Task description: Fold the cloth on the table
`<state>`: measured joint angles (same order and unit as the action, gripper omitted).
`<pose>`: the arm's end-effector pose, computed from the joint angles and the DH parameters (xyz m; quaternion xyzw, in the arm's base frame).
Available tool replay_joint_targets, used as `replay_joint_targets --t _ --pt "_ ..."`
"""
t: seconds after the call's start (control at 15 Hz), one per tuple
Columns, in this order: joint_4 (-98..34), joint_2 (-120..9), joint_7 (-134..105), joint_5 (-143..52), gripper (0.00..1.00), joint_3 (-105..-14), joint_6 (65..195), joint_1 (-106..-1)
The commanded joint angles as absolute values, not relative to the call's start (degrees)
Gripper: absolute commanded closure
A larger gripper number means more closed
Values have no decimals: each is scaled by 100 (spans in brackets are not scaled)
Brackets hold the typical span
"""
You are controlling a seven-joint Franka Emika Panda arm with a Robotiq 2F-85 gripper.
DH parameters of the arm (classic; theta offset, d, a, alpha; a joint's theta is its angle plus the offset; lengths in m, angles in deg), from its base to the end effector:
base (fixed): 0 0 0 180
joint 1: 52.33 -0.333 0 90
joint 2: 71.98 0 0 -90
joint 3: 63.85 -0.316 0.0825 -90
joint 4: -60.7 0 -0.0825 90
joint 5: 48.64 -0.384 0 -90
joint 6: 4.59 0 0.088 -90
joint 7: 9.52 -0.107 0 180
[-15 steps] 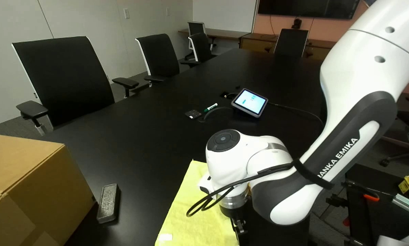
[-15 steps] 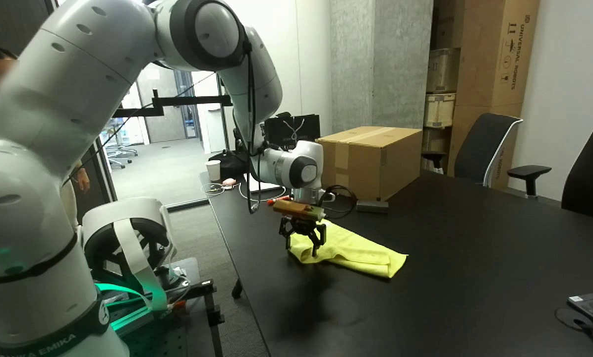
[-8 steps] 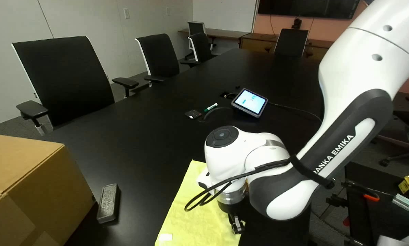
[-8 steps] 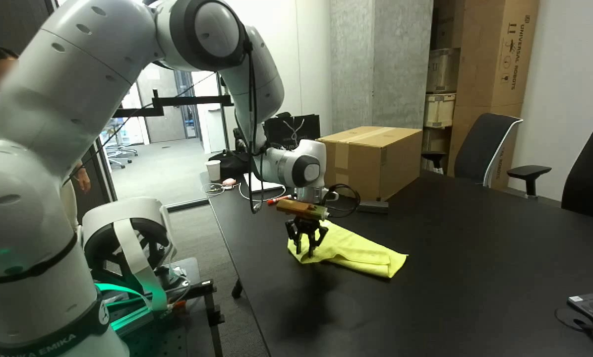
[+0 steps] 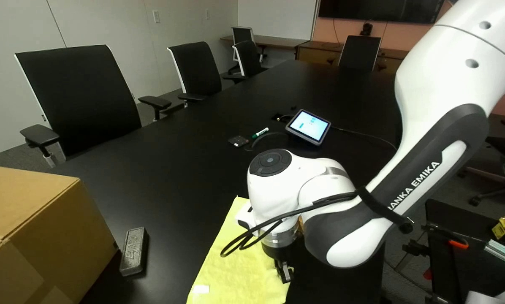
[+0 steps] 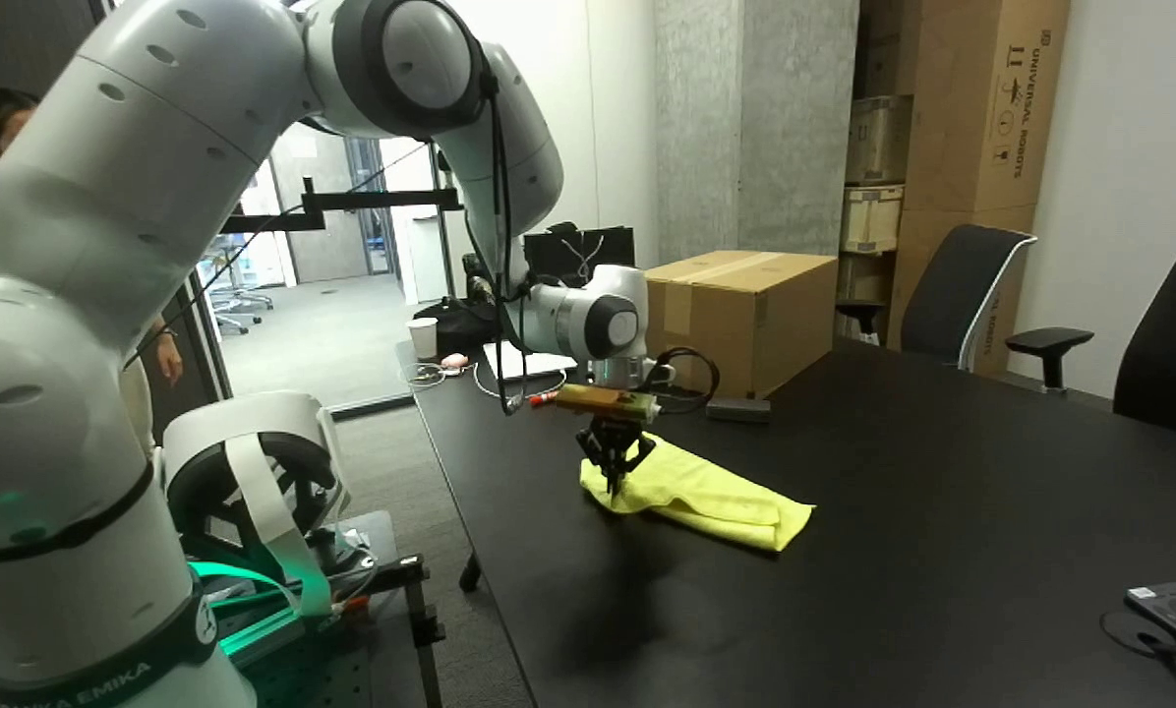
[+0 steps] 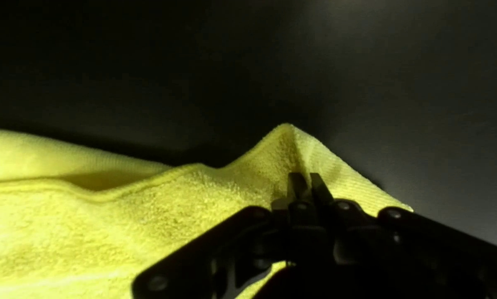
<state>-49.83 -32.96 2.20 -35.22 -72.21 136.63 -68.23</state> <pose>0.5485 0.2475 0.1228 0.9199 0.3861 -0.0628 0.0271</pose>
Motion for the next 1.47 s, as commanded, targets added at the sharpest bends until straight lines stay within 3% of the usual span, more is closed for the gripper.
replay_joint_targets --t 0.0,0.93,1.4 --pt "-4851 -3548 168 -3123 94 -7160 13472 -7013" --pt "-2398 -2249 1891 -2105 95 -7427 13251 -7466" --pt "-1179 -1296 2324 -1046 95 -6987 13297 -7951"
